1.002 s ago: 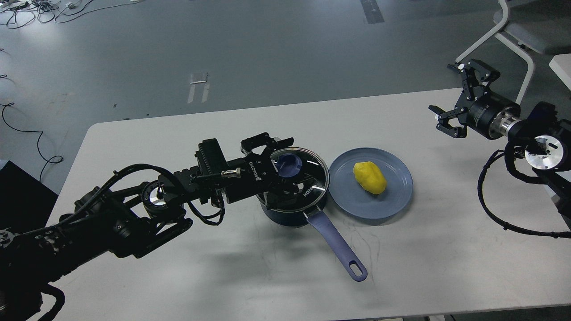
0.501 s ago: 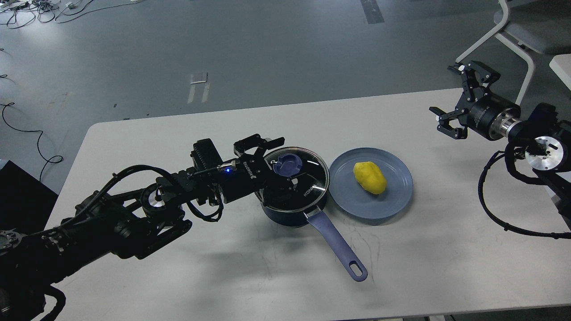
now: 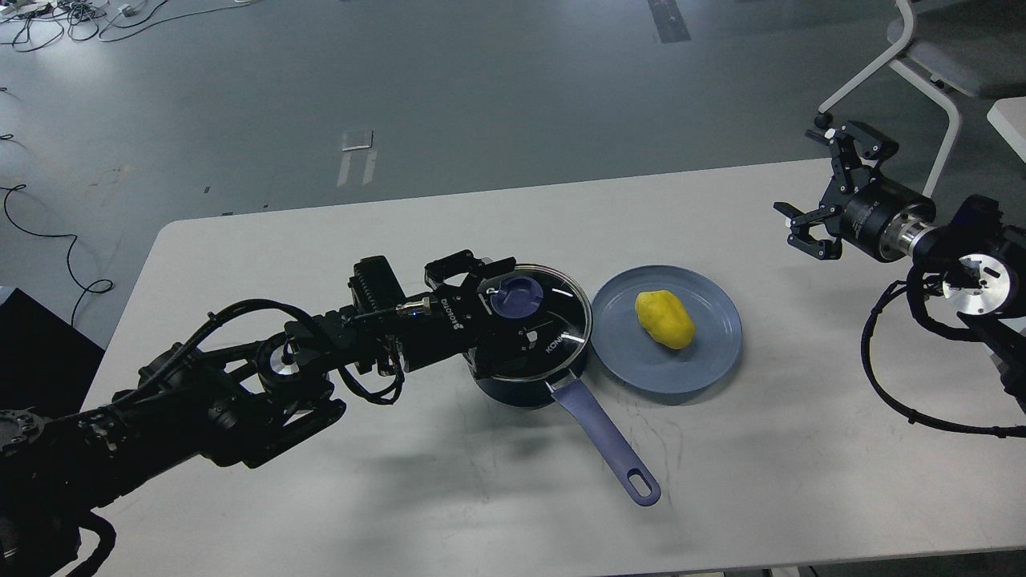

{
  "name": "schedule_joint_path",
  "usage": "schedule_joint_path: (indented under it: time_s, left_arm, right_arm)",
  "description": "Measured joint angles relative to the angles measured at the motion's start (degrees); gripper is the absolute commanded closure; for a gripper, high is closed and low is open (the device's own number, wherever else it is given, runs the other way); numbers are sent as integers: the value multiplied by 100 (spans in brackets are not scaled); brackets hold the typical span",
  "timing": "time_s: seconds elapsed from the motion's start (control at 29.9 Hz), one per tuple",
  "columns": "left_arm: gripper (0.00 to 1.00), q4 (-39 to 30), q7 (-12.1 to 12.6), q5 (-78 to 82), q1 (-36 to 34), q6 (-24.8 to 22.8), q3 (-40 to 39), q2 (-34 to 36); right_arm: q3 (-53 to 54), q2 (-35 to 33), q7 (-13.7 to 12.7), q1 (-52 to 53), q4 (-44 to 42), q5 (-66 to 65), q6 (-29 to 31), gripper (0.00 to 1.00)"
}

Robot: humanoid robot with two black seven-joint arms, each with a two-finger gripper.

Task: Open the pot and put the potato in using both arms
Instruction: 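Close the left gripper on the blue knob of the lid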

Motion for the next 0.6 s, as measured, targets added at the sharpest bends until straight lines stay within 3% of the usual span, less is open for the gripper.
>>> schedule_joint_path:
  time_s: [0.6]
  left_arm:
    - [3,3,0,-121,57,0,32,3]
  right_arm:
    - [0,0,9,-19,-16,-9,-8,0]
